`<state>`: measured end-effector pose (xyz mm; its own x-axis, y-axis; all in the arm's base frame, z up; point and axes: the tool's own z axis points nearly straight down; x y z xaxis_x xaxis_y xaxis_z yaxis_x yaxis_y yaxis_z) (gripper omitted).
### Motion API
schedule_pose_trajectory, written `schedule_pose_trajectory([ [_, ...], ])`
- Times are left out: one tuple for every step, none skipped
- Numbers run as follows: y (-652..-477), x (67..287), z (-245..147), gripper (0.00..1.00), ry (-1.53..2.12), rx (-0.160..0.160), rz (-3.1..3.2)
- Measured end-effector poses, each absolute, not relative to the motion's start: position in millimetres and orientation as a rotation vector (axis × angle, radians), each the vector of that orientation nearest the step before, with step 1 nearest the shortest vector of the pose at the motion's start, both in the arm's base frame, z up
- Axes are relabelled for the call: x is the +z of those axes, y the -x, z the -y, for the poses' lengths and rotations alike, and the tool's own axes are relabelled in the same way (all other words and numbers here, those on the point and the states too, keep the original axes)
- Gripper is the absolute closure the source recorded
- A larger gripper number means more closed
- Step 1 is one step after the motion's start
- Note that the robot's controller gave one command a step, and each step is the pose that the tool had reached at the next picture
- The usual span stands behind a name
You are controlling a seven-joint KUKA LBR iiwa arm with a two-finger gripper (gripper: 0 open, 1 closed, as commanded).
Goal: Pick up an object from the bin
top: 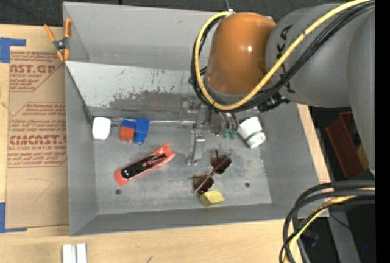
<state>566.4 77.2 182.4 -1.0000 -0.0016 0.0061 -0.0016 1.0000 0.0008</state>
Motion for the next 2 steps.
schedule_pose_trajectory([
  [-567.9,187.2,-76.9,0.00,-0.001,-0.002,3.143],
  [-564.3,149.2,-92.3,0.00,0.015,-0.003,3.150],
])
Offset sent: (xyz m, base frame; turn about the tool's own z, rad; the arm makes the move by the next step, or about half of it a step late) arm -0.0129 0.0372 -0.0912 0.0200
